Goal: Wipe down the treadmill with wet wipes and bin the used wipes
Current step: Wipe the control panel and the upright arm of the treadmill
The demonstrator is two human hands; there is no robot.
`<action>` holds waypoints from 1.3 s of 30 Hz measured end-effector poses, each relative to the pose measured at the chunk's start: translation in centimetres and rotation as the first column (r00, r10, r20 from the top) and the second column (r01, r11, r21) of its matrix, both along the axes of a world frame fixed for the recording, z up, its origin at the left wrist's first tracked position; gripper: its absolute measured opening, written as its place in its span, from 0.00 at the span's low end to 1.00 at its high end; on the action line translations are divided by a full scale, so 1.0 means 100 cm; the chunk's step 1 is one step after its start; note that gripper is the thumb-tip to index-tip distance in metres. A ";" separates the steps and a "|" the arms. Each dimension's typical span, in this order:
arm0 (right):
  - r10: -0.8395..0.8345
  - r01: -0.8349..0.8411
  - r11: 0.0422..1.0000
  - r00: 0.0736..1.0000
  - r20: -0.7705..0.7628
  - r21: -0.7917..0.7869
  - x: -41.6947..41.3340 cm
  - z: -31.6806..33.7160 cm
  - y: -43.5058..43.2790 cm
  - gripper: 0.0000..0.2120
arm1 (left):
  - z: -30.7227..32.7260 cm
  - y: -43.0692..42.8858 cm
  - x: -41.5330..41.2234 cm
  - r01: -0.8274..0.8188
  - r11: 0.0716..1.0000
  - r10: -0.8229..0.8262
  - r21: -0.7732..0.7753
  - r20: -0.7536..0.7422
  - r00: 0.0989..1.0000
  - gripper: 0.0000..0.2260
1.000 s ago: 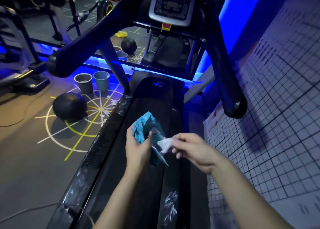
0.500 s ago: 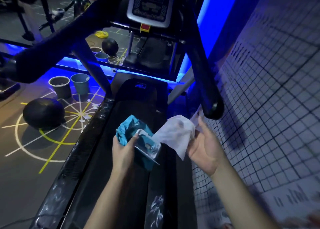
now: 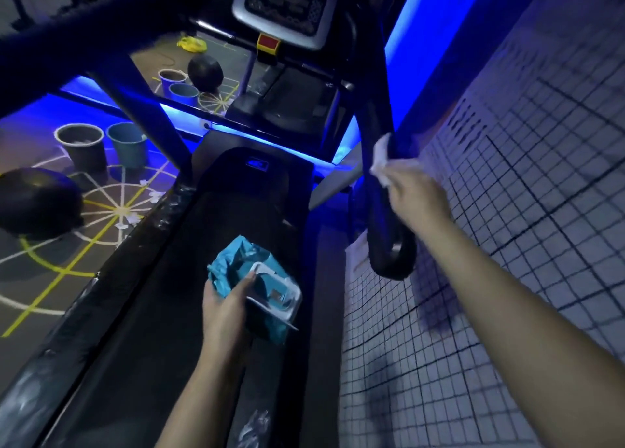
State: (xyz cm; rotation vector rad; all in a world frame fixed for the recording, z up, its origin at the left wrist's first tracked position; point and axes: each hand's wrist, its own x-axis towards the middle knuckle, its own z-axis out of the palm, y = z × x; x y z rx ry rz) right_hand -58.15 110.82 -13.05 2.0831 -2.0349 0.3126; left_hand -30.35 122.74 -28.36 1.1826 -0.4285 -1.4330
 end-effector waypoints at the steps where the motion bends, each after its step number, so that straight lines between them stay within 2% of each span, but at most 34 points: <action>1: 0.047 0.004 0.967 0.980 -0.194 0.253 -0.013 -0.012 -0.015 0.14 | -0.004 -0.007 -0.008 -0.012 1.000 0.012 0.004 -0.013 1.000 0.14; 2: 0.117 0.035 0.893 0.945 -0.304 0.450 -0.025 -0.025 -0.023 0.15 | -0.007 -0.014 -0.015 -0.022 1.000 0.022 0.010 -0.026 0.999 0.14; 3: 0.204 0.036 0.818 0.915 -0.347 0.574 -0.034 -0.036 -0.028 0.21 | -0.011 -0.022 -0.022 -0.030 0.999 0.031 0.017 -0.036 0.999 0.15; 5: 0.342 -0.020 0.742 0.871 -0.352 0.670 -0.046 -0.048 -0.039 0.37 | -0.021 -0.037 -0.033 -0.032 0.999 0.034 0.030 -0.041 0.999 0.15; 7: 0.426 -0.059 0.728 0.819 -0.384 0.683 -0.049 -0.048 -0.055 0.41 | -0.032 -0.047 -0.045 -0.052 0.998 0.054 0.035 -0.046 0.997 0.15; 11: 0.467 0.009 0.698 0.752 -0.465 0.716 -0.047 -0.049 -0.111 0.31 | -0.047 -0.066 -0.064 -0.069 0.996 0.073 0.062 -0.072 0.995 0.18; 14: 0.493 0.103 0.671 0.678 -0.546 0.734 -0.045 -0.057 -0.146 0.32 | -0.053 -0.075 -0.074 -0.085 0.994 0.089 0.070 -0.059 0.994 0.17; 16: 0.519 0.127 0.625 0.670 -0.532 0.770 -0.046 -0.060 -0.150 0.32 | -0.055 -0.078 -0.078 -0.085 0.994 0.090 0.073 -0.066 0.994 0.19; 20: 0.428 0.065 0.559 0.832 -0.354 0.826 -0.042 -0.055 -0.114 0.29 | -0.052 -0.075 -0.081 -0.069 0.993 0.082 0.094 -0.144 0.986 0.19; 21: 0.434 0.048 0.557 0.834 -0.340 0.829 -0.037 -0.055 -0.098 0.27 | -0.050 -0.073 -0.081 -0.059 0.994 0.073 0.096 -0.158 0.985 0.19; 24: 0.486 -0.007 0.566 0.810 -0.327 0.824 -0.018 -0.063 -0.041 0.21 | -0.044 -0.060 -0.075 -0.021 0.995 0.039 0.093 -0.199 0.979 0.18; 27: 0.564 0.000 0.612 0.701 -0.436 0.791 -0.002 -0.074 0.012 0.14 | -0.041 -0.042 -0.059 0.005 0.996 0.014 0.087 -0.211 0.977 0.21; 29: 0.563 0.029 0.650 0.653 -0.506 0.760 0.004 -0.082 0.043 0.13 | -0.040 -0.027 -0.042 0.026 0.997 -0.011 0.076 -0.195 0.981 0.21; 30: 0.509 0.060 0.672 0.686 -0.519 0.738 0.003 -0.089 0.057 0.12 | -0.040 -0.020 -0.033 0.035 0.996 -0.019 0.078 -0.190 0.982 0.20; 31: 0.446 0.063 0.676 0.758 -0.476 0.734 0.001 -0.096 0.071 0.11 | -0.041 -0.013 -0.023 0.042 0.996 -0.026 0.084 -0.181 0.983 0.19; 33: 0.262 0.114 0.630 0.900 -0.349 0.768 -0.007 -0.107 0.098 0.08 | -0.042 0.000 -0.006 0.058 0.994 -0.044 0.091 -0.146 0.988 0.16; 35: 0.100 0.111 0.612 0.971 -0.217 0.783 -0.014 -0.120 0.125 0.10 | -0.044 0.011 0.008 0.076 0.992 -0.064 0.097 -0.122 0.990 0.16; 37: -0.110 0.066 0.681 0.994 0.013 0.730 -0.013 -0.125 0.147 0.14 | -0.045 0.019 0.017 0.097 0.989 -0.083 0.109 -0.126 0.988 0.16; 39: -0.284 0.052 0.771 0.920 0.270 0.635 -0.002 -0.126 0.155 0.17 | -0.044 0.024 0.022 0.127 0.985 -0.113 0.113 -0.124 0.986 0.17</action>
